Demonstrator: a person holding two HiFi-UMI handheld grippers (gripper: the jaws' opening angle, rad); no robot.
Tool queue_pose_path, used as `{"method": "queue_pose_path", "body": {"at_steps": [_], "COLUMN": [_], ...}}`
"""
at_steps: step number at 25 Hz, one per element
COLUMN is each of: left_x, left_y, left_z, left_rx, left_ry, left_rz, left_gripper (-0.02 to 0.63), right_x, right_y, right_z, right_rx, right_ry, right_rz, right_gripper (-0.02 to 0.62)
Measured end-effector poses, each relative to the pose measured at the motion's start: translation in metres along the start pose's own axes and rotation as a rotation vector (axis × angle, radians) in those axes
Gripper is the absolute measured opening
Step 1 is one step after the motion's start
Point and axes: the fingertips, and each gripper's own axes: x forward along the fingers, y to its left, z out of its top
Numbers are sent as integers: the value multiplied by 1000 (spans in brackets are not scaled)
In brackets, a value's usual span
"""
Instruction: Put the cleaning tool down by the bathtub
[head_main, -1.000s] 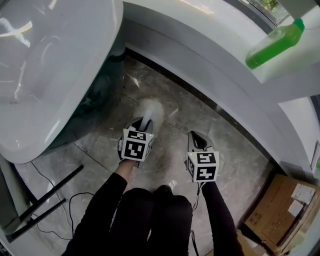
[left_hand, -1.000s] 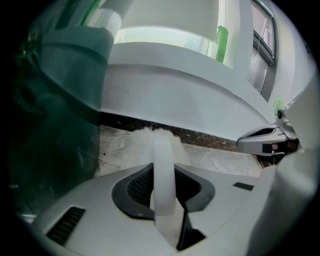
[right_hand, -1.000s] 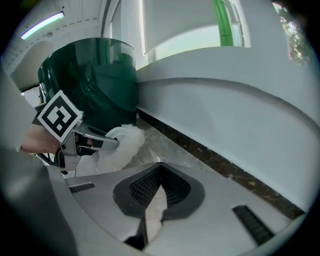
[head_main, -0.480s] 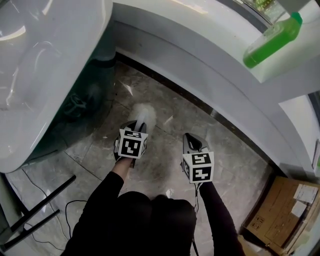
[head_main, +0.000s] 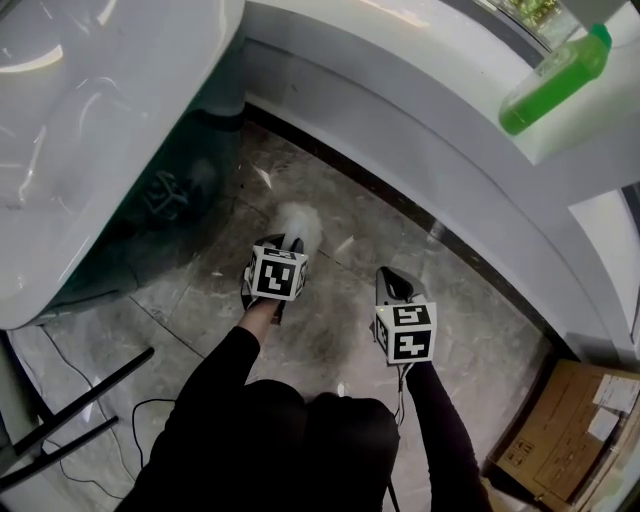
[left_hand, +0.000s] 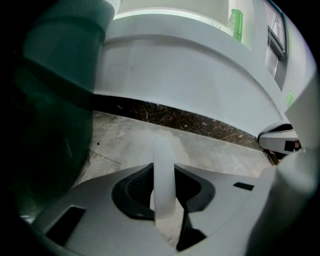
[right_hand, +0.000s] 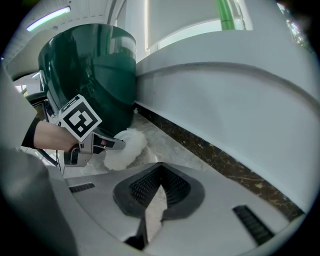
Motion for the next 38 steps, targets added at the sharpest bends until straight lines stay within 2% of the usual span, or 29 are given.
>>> {"method": "queue_pose_path", "body": {"at_steps": [10, 17, 31, 38], "left_x": [12, 21, 28, 25], "left_y": [-4, 4, 7, 4], "left_z": [-7, -17, -19, -13], "left_rx": [25, -16, -34, -23], "left_ry": [51, 80, 78, 54], "left_rz": [2, 21, 50, 25], "left_gripper": [95, 95, 97, 104], "right_x": [27, 33, 30, 30], "right_y": [9, 12, 7, 6], "right_z": [-9, -13, -15, -12], "right_rx": [24, 30, 23, 16], "right_ry": [25, 39, 46, 44], "right_rz": [30, 55, 55, 51], "right_gripper": [0, 0, 1, 0]}}
